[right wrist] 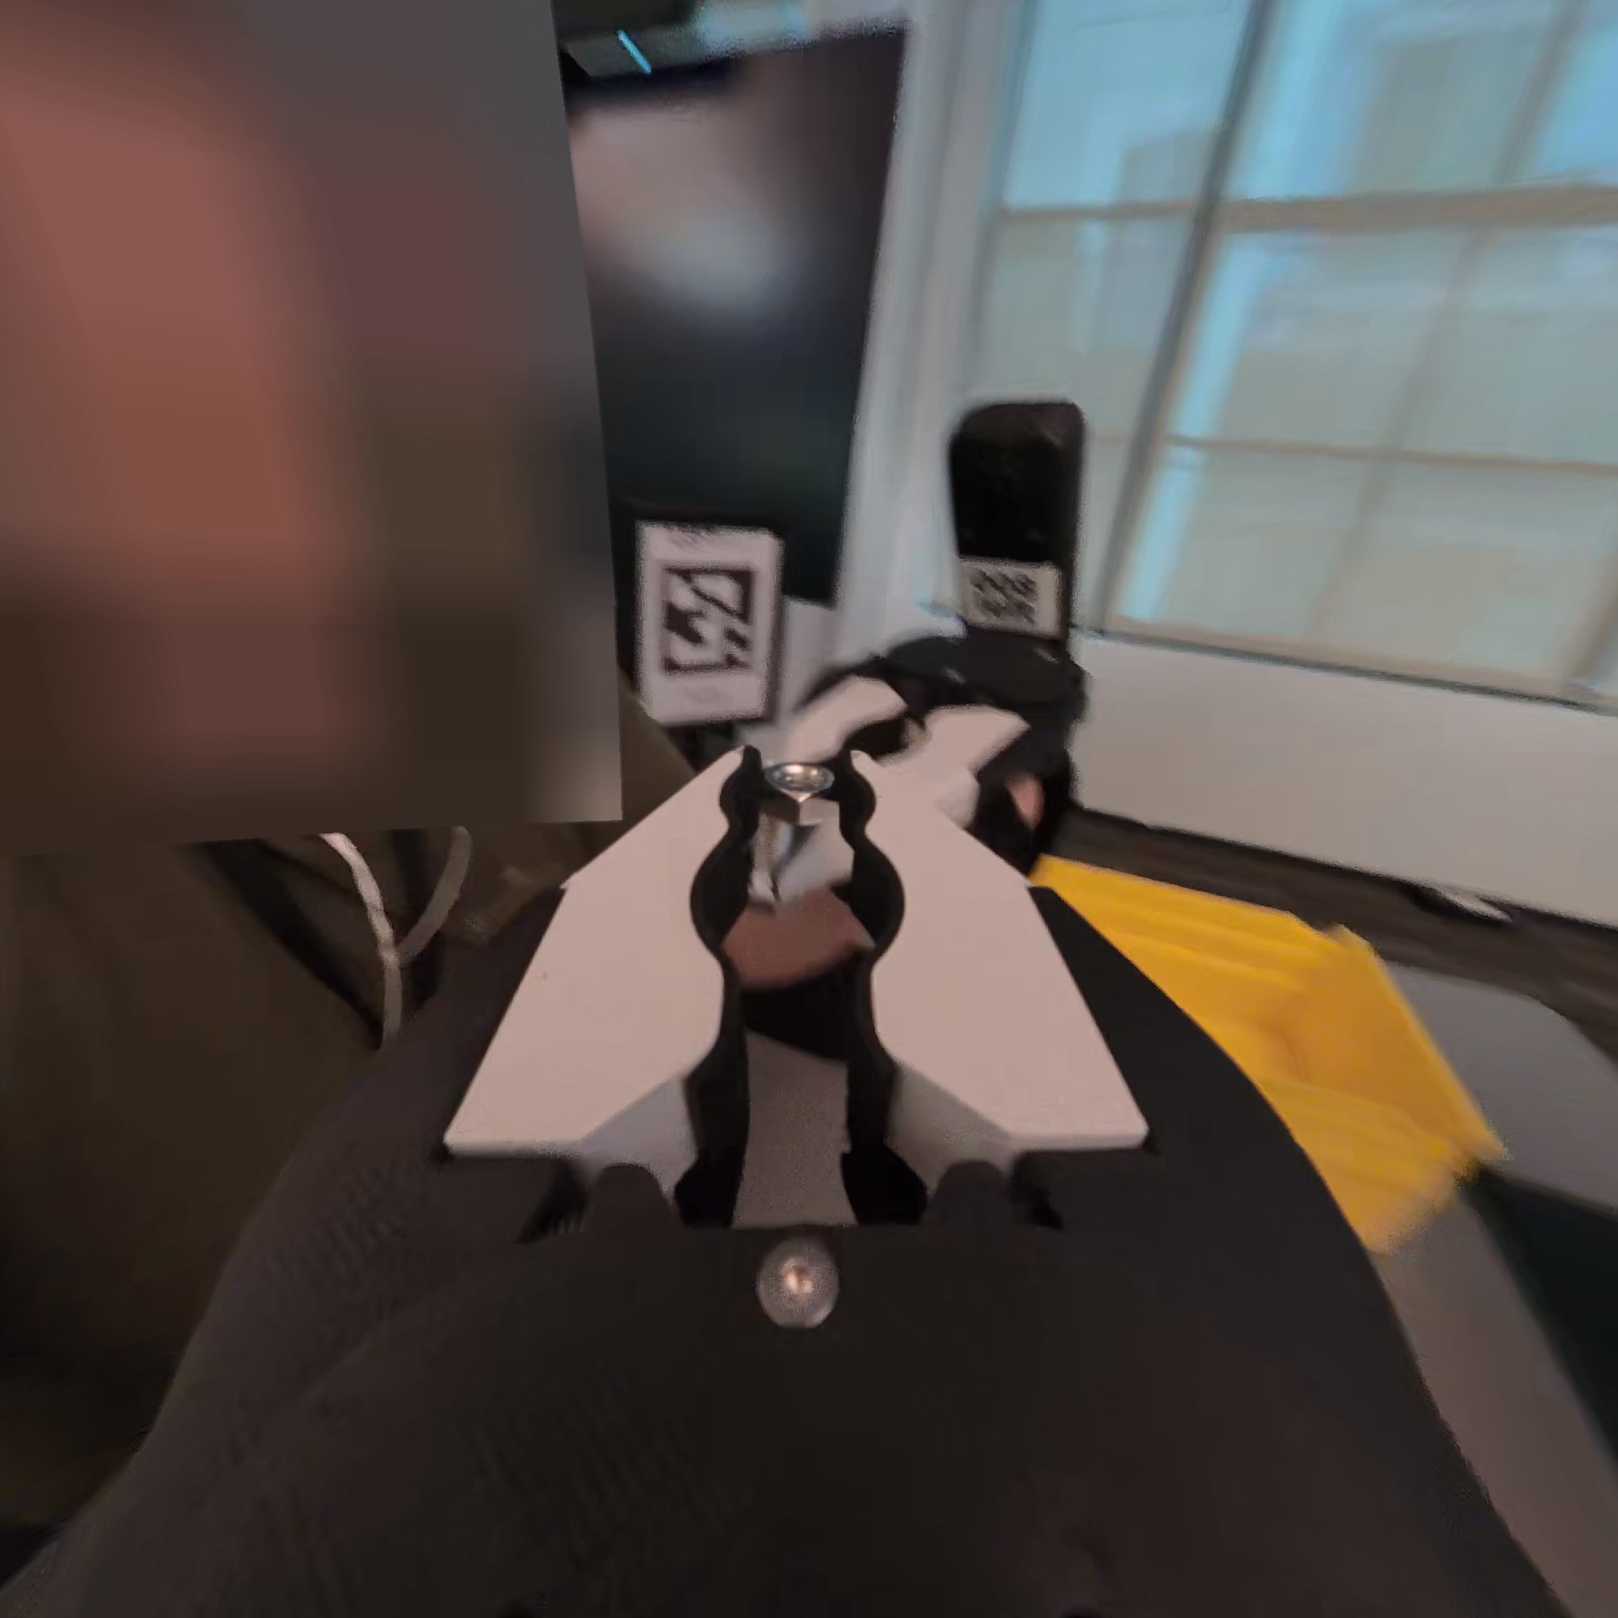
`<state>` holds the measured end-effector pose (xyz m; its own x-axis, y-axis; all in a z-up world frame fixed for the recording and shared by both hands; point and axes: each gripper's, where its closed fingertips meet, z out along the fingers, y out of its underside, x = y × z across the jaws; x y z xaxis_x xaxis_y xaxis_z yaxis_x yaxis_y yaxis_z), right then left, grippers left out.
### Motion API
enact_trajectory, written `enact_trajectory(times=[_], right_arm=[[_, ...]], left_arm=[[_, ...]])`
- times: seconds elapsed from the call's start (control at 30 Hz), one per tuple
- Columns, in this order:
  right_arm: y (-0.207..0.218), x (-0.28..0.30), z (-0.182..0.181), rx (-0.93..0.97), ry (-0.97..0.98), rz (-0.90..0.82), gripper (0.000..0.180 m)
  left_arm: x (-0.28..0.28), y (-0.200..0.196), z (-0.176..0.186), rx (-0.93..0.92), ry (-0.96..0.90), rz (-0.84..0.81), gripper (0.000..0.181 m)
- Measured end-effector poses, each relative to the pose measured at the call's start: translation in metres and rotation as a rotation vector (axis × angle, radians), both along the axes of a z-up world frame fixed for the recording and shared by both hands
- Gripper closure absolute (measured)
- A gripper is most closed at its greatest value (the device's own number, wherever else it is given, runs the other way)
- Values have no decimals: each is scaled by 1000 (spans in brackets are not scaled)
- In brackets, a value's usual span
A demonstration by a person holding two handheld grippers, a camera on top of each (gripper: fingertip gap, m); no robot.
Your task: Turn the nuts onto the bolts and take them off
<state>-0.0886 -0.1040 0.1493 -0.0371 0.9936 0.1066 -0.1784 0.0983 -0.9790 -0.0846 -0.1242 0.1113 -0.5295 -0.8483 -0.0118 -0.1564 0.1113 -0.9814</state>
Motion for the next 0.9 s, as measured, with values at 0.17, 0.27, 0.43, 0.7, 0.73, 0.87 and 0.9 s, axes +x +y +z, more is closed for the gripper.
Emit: enact_trajectory(times=[0.17, 0.27, 0.43, 0.7, 0.73, 0.87, 0.9], right_arm=[[23, 71, -45, 134, -437, -508, 164], [22, 133, -97, 19, -709, -699, 164], [14, 196, -192, -412, -915, -697, 163], [23, 219, -246, -738, -904, -636, 163], [25, 221, -247, -743, -918, -650, 160], [30, 221, -236, -721, -900, -691, 151], [32, 221, -230, -691, -893, -711, 151]], left_arm=[[-7, 8, 8, -24, -16, 23, 173], [-7, 11, 6, -7, -8, 36, 173], [-1, 12, -3, 4, 23, 41, 173], [5, 13, -14, 11, 60, 45, 173], [5, 14, -14, 9, 61, 46, 173], [5, 17, -14, -4, 60, 53, 173], [5, 18, -13, -5, 58, 56, 173]])
